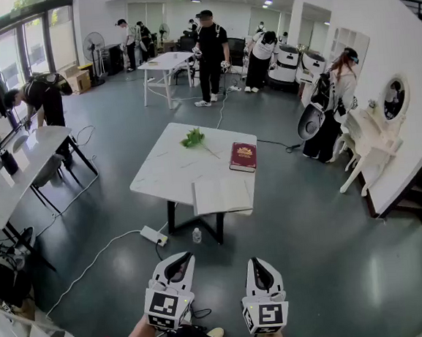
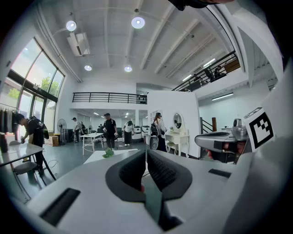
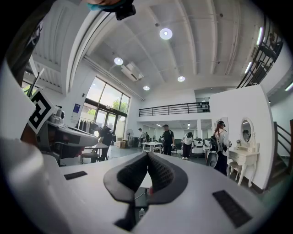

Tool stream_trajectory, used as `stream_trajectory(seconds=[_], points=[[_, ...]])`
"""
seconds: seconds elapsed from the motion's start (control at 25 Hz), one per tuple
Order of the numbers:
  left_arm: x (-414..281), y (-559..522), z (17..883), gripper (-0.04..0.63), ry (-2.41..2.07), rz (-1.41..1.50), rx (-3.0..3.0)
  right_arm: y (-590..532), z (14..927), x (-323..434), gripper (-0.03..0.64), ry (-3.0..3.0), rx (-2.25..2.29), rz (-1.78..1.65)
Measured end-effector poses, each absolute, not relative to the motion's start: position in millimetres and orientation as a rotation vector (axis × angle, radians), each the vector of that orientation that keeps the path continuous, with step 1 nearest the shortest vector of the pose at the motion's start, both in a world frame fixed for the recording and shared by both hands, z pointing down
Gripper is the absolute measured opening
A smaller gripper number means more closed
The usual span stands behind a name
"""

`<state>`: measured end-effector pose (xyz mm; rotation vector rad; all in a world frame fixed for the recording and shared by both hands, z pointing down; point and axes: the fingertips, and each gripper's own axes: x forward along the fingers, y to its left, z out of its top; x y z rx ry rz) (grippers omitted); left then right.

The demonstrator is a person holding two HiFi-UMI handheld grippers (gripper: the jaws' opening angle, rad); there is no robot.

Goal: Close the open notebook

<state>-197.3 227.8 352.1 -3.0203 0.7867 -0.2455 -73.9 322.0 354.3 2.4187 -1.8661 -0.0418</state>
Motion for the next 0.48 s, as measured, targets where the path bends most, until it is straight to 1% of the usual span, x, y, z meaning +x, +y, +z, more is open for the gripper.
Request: stream_trajectory(seconds=[0.48], points=[[-186,248,353,0.032,0.769,-0.252,-3.029,345,354,-65,0.018,-1.844,2.44,-0.045]])
